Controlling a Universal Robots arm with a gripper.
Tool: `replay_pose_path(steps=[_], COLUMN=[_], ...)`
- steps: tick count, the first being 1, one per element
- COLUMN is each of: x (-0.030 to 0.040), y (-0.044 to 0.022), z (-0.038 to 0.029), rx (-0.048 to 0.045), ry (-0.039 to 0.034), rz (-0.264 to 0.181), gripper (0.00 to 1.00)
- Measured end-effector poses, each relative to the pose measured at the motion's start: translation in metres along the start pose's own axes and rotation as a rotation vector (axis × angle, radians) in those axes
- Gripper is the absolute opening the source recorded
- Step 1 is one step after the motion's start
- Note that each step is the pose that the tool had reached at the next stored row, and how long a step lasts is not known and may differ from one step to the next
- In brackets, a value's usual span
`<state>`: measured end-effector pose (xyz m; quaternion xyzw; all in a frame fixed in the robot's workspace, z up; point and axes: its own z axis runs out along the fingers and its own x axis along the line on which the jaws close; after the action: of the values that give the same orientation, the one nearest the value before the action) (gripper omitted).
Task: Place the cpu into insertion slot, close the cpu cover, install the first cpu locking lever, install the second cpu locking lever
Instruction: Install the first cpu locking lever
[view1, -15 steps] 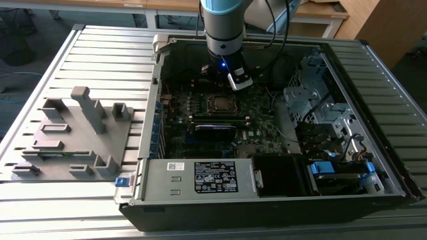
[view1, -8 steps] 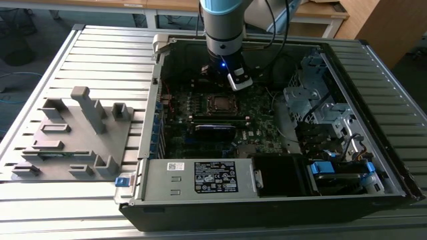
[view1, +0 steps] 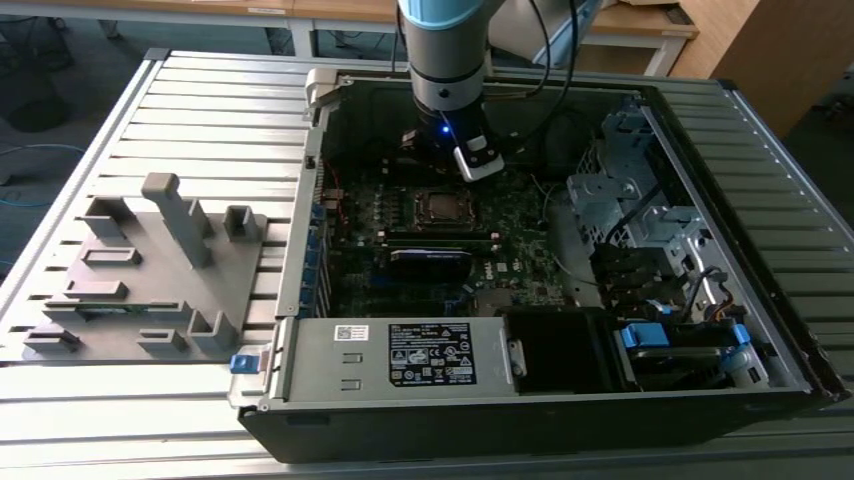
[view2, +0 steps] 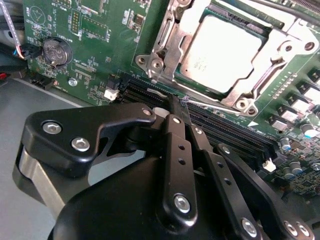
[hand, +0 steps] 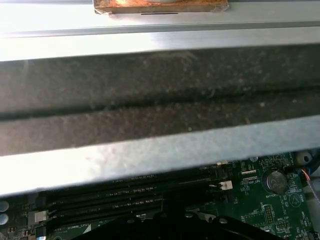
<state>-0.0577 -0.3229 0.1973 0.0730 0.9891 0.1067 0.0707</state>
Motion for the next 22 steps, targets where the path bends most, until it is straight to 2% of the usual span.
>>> replay_pose_path(steps=[9,16,22], x=[0.0007,0.0012,0.0015], y=[0.0013,0.0007,0.0009], z=[0.0012,0.0036,0.0052], rx=[0.0004,0.0217,0.0259], ry=[-0.0025,-0.0103,-0.0119], rz=[-0.001,-0.005,-0.006], gripper=[0.1,0.1,0.1])
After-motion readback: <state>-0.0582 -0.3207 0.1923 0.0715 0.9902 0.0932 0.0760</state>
